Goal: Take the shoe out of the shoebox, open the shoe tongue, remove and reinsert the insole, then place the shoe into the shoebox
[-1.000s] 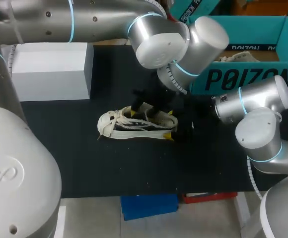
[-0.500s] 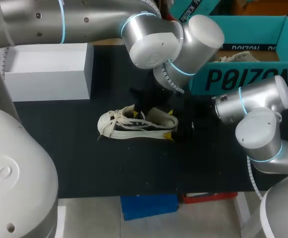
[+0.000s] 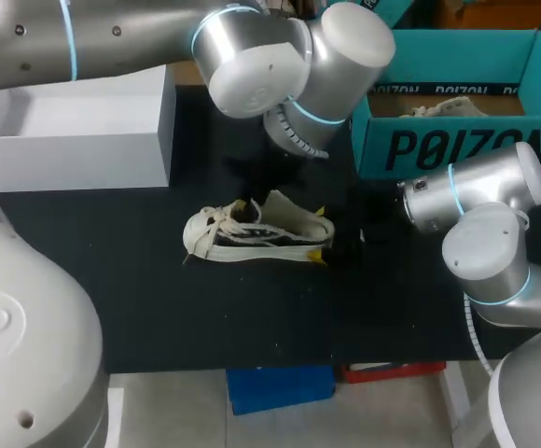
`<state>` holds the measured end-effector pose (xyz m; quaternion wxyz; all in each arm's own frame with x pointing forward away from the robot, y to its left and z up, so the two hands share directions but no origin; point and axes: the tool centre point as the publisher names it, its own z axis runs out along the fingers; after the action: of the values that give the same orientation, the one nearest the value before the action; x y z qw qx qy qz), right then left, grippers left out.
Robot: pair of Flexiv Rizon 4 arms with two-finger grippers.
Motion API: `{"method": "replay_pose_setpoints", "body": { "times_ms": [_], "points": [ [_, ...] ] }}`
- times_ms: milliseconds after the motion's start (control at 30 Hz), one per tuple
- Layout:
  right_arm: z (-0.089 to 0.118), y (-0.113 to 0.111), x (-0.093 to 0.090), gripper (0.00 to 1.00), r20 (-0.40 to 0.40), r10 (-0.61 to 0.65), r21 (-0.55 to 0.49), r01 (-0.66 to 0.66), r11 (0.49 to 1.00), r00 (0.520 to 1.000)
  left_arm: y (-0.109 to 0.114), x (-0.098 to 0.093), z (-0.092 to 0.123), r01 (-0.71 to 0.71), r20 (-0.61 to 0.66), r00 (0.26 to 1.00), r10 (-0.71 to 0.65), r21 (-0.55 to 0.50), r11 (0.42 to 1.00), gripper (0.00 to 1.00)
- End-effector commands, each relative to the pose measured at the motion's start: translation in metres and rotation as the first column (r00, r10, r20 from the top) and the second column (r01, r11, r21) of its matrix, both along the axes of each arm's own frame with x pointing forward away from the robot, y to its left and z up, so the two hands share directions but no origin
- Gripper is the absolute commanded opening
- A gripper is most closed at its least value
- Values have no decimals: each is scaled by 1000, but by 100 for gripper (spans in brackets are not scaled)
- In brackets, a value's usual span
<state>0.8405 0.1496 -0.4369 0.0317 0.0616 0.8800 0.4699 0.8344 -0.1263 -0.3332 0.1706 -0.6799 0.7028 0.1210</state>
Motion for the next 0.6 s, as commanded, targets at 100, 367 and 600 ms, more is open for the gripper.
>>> {"method": "replay_pose_setpoints", "body": {
  "times_ms": [100,367,600],
  "points": [
    [-3,2,0,0,0,-3,-2,3,1000,1000,36,-12,9,-26,29,999,29,-101,995,0],
    [-3,2,0,0,0,-3,-2,3,1000,1000,53,-14,-1,-91,32,995,95,-110,990,0],
    [-3,2,0,0,0,-3,-2,3,1000,1000,70,-14,-1,-133,30,990,138,-141,981,100]
  ]
}}
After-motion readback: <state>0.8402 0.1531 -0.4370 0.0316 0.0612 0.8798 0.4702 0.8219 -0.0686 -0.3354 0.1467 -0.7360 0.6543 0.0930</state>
